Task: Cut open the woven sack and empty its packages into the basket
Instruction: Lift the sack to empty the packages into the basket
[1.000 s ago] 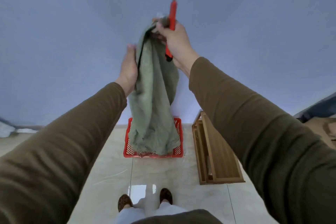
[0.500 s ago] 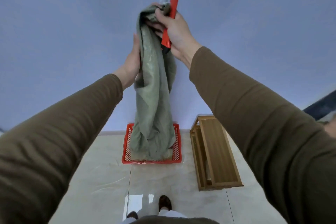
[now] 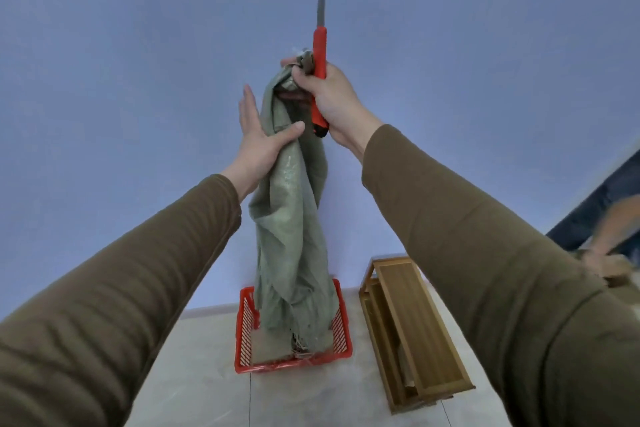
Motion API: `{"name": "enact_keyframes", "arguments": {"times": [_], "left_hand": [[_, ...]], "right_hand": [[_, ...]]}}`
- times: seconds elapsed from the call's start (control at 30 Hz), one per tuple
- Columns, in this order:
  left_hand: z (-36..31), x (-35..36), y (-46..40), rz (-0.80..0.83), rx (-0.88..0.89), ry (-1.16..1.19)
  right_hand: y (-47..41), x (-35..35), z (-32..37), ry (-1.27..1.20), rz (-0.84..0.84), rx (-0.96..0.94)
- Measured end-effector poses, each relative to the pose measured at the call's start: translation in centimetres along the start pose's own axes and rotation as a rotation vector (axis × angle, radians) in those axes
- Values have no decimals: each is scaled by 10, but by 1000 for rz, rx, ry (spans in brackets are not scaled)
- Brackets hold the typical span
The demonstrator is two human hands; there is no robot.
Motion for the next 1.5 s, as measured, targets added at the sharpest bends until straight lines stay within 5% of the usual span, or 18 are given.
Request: {"name": "enact_keyframes", "arguments": {"times": [0.13,0.27,0.37,0.57,0.73,0.87,0.93,1.13,1.23,1.37,1.5], "left_hand": [[-15,-6,-11,103,-114,131],[-21,1,-16,21,-188,261],[-13,9,-18,78,-244,197],[-5,32,-9,169,-237,59],[7,50,5,-119,-120,-255],[24,57,24,250,-135,-144],[35,61,28,267,-188,-88],[50,74,27,24,-317,44],[52,83,27,-26,-351,104],[53,111,39,-33,-372,139],[58,122,57,130,-295,-127]], "right_hand": [[1,-1,17,246,46,-48],[21,-15,-9,688,-32,-208],[34,-37,-46,974,53,-116],[54,-68,-81,651,150,106],[59,-78,-95,538,6,239],[64,-85,-102,208,-10,359],[67,-90,-104,27,20,407],[85,-111,-113,526,146,255],[107,-111,-126,522,308,250],[116,-106,-140,457,95,302],[114,-118,-148,253,-147,428]]}}
Point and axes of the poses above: each hand's wrist, its own y-axis away from the middle knuckle, its own x-axis out of the palm, z = x × y, the point moved 1 cm from there along -y, towards the middle knuckle, and after that the axes turned 1 degree about z, right-handed, at the moved point
